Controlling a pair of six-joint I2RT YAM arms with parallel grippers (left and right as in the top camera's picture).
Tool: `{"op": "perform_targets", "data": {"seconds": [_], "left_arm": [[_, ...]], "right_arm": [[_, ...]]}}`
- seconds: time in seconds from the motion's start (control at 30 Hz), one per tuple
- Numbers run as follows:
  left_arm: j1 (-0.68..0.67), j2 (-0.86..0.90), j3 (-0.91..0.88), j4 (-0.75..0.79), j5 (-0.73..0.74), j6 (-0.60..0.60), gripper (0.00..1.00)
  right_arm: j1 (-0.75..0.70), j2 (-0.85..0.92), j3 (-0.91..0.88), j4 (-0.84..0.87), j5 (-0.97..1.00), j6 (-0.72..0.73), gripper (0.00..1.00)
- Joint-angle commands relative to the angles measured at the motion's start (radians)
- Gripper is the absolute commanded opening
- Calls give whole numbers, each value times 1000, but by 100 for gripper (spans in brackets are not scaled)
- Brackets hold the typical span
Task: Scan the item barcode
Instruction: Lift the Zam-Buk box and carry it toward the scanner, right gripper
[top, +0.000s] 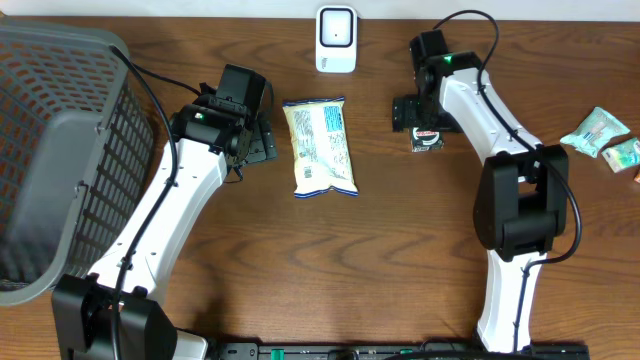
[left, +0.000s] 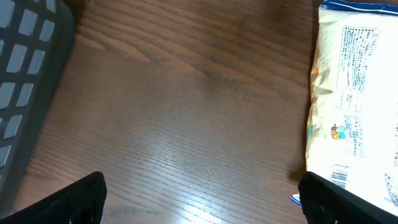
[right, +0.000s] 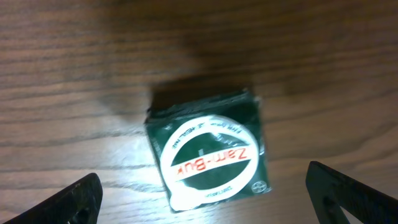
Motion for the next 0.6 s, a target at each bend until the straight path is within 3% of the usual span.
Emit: {"op": "perform_targets", "data": {"seconds": [0.0,0.17,0.57], "left_arm": [[2,-9,5,-6,-16,6,98],[2,-9,5,-5,-16,6,98],[2,-9,4,-5,-16,6,98]], "right_arm": [[-7,-8,-3,16,25,-108,99],[-7,-8,-75,72,26,-231,99],[-34,-8,-195,216,-116,-237,99]]}}
